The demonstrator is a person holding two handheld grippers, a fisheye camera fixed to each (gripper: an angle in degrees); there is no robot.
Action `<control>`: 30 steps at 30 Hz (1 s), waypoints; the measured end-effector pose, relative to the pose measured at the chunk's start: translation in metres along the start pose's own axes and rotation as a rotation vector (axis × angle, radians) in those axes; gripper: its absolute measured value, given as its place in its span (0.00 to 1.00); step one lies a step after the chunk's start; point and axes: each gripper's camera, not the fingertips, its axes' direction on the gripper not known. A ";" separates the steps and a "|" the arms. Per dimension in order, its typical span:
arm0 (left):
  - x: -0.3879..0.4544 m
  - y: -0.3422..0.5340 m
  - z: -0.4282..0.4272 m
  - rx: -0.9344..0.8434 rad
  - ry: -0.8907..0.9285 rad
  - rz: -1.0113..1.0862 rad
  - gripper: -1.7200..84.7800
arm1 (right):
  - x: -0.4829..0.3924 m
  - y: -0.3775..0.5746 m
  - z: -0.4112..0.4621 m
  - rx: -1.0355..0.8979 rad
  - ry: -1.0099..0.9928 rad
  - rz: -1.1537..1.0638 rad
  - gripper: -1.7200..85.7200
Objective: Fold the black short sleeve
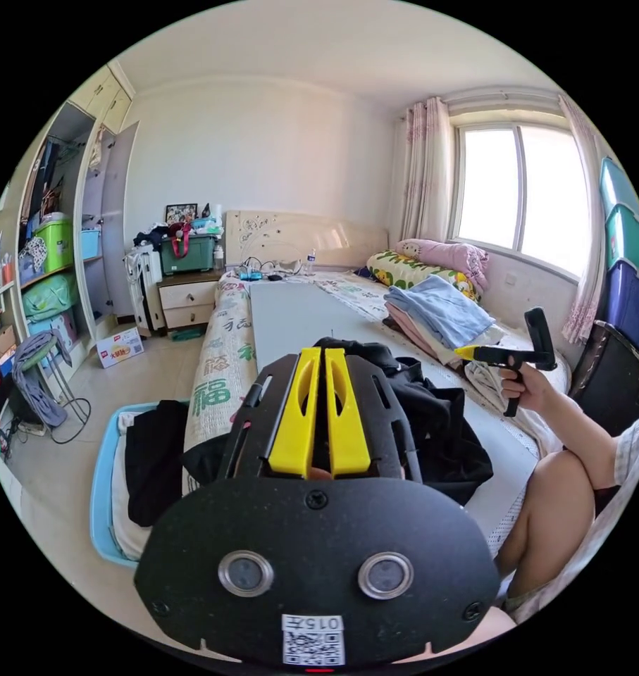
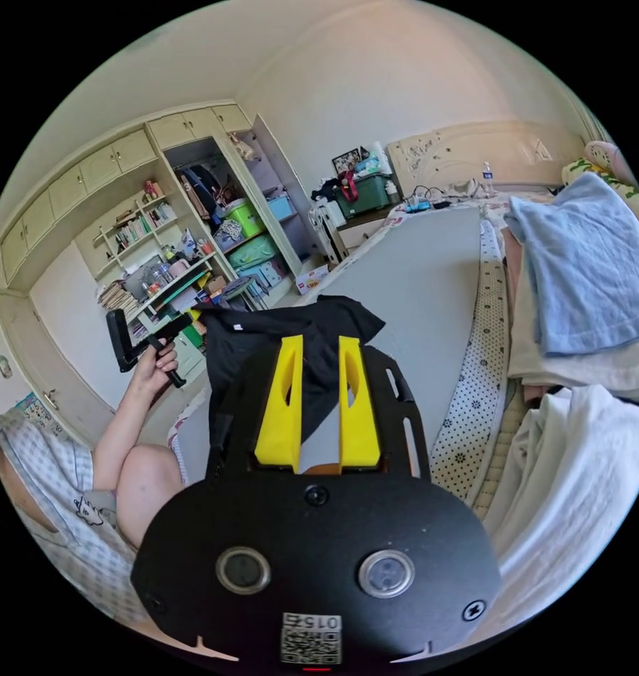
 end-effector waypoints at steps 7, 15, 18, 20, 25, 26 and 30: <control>0.010 -0.001 0.007 -0.105 -0.094 0.011 0.02 | 0.008 -0.035 0.065 -0.170 0.067 0.047 0.11; 0.009 0.002 0.005 -0.137 -0.100 -0.023 0.02 | -0.002 -0.041 0.106 -0.247 0.136 -0.013 0.12; 0.003 0.006 0.003 -0.144 -0.091 -0.056 0.02 | 0.018 -0.033 0.110 -0.260 0.045 0.059 0.10; -0.002 0.010 0.000 -0.142 -0.068 -0.082 0.02 | 0.030 -0.025 0.103 -0.259 0.042 0.073 0.05; -0.007 0.019 -0.011 -0.132 -0.056 -0.116 0.02 | 0.022 -0.016 0.051 -0.219 0.148 -0.004 0.02; -0.007 0.021 -0.015 -0.125 -0.059 -0.121 0.02 | 0.017 -0.013 0.028 -0.178 0.191 -0.029 0.01; -0.005 0.026 -0.035 -0.046 -0.044 -0.175 0.02 | 0.005 0.007 -0.059 -0.005 0.205 -0.033 0.01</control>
